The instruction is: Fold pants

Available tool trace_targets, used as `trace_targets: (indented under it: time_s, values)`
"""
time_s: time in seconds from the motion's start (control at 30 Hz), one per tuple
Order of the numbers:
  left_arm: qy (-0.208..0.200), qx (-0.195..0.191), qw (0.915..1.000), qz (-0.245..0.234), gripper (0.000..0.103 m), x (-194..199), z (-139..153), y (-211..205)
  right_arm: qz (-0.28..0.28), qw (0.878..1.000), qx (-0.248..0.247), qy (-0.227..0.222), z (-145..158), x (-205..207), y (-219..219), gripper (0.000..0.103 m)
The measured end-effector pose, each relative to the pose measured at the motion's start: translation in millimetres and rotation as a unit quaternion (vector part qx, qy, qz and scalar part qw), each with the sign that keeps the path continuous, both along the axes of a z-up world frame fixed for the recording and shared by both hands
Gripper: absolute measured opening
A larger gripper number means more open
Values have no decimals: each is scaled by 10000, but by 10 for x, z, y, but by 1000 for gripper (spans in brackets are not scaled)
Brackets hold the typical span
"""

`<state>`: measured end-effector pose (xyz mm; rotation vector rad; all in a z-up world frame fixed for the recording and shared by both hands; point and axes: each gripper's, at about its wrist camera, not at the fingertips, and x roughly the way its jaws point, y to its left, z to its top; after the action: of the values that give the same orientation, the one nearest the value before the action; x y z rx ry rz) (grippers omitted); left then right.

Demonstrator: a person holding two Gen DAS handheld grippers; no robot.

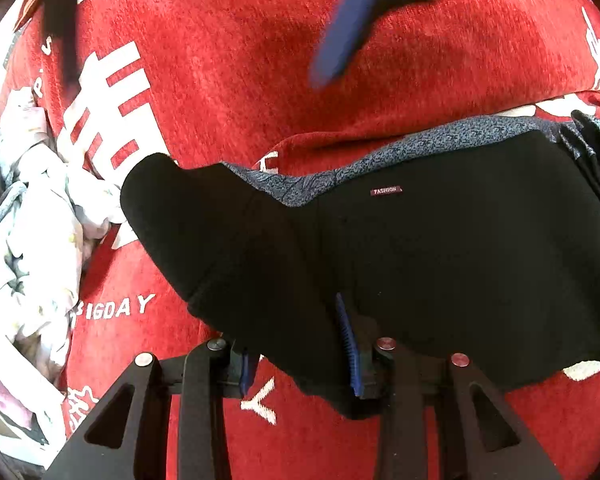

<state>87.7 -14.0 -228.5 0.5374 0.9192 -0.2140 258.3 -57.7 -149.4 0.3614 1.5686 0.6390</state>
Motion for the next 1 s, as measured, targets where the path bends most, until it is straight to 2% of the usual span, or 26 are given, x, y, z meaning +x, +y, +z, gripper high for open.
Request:
trace_targets:
  time_s: [0.13,0.2,0.23,0.27,0.3,0.33,0.43,0.53,0.6,0.7,0.87,1.0]
  values:
    - [-113,86,9999,-86,36,-51,-9,-15,699,9962,-169,494,-331,46,535,99]
    - [-145,82,9998,-102,36,-23,-36,-30,804,9931,-377,767,-541,81,668,93]
    - [-125,79,9998,-113,36,-30,-37,-32,783,9920,-454,885,-620,87,678,85]
    - [-37,58,9999,-125,36,-26,-34,-37,751,9908,-508,1001,-684,83,658,45]
    - [-68,45,9998,-164,36,-46,-8,-54,653,9907,-522,1077,-724,70,595,25]
    - [-151,38,9995,-256,36,-86,49,-93,545,9921,-473,1025,-718,54,494,22]
    - [-318,-34,9986,-427,36,-183,277,-246,266,9969,-97,733,-555,-68,206,19]
    - [-493,-179,9968,-596,36,-282,555,-430,-232,9965,558,570,-333,-260,-257,19]
    - [-635,-306,9942,-806,36,-389,781,-631,-657,9913,1070,391,-139,-430,-672,19]
    - [-733,-504,9898,-1116,36,-553,1063,-998,-1135,9818,1518,96,121,-631,-1240,19]
    - [-718,-745,9810,-1643,36,-833,1305,-1722,-1671,9703,1710,-378,436,-1051,-2149,20]
    - [-496,-814,9720,-2149,36,-1153,1240,-2430,-2191,9625,1526,-488,436,-1494,-3000,20]
